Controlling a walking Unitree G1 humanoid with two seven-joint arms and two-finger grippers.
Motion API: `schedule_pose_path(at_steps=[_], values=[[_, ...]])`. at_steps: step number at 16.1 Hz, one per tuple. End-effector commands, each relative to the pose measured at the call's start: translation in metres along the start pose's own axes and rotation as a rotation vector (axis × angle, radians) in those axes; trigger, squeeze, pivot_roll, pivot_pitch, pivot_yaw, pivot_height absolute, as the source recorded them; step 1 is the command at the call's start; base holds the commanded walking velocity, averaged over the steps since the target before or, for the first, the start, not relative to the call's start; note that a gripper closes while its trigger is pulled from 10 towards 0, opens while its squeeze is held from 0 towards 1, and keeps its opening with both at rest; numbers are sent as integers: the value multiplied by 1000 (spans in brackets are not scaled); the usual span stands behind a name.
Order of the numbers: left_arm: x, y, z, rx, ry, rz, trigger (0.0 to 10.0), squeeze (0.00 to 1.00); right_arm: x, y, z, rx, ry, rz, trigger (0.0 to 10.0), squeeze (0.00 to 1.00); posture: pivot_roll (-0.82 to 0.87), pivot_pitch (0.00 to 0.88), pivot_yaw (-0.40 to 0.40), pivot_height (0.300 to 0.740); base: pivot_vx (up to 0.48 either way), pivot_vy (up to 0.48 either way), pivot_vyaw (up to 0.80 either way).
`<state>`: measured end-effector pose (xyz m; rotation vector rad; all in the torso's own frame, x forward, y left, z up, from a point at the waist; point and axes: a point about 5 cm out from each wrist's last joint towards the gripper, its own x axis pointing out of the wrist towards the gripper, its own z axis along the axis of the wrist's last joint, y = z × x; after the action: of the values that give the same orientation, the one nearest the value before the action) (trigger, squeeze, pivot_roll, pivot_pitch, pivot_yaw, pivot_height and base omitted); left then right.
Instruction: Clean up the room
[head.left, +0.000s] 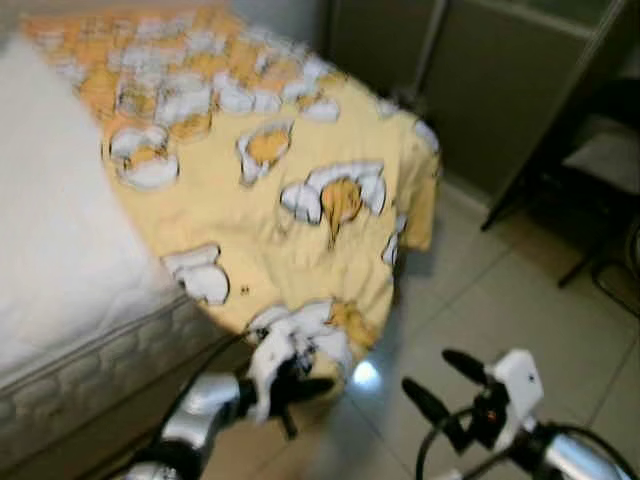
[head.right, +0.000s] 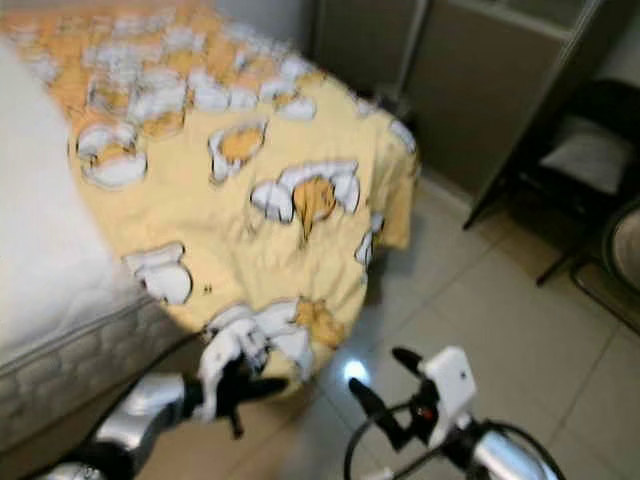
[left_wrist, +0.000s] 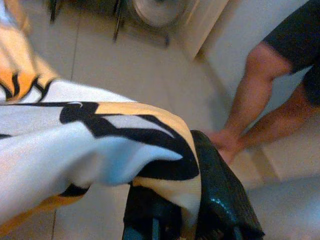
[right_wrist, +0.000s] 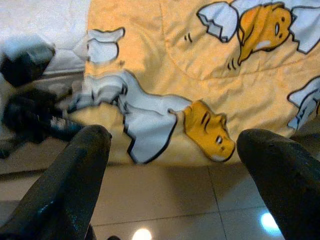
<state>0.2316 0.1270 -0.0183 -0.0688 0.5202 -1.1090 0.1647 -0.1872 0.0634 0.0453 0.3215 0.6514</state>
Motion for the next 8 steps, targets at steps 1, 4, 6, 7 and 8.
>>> schedule_pose_path(at_steps=[1,4,6,7,8], values=[[7,3,9,52,20,13,0,0,-5,-2,2,-5,5,-17,10000,0,-225,9,-53,740,0,0,0],[6,9,11,73,60,69,10000,0,-4,-2,2,-3,4,-25,10000,0,-231,7,-44,740,0,0,0],[4,13,11,129,103,93,10000,1000,-3,-2,2,-2,-8,-44,10000,0,-232,5,-39,740,0,0,0],[3,13,10,150,113,98,10000,1000,-3,-2,2,-1,-8,-46,10000,0,-232,5,-39,740,0,0,0],[1,17,14,171,93,133,10000,1000,-2,-3,2,1,-14,-56,10000,0,-229,2,-33,740,0,0,0]])
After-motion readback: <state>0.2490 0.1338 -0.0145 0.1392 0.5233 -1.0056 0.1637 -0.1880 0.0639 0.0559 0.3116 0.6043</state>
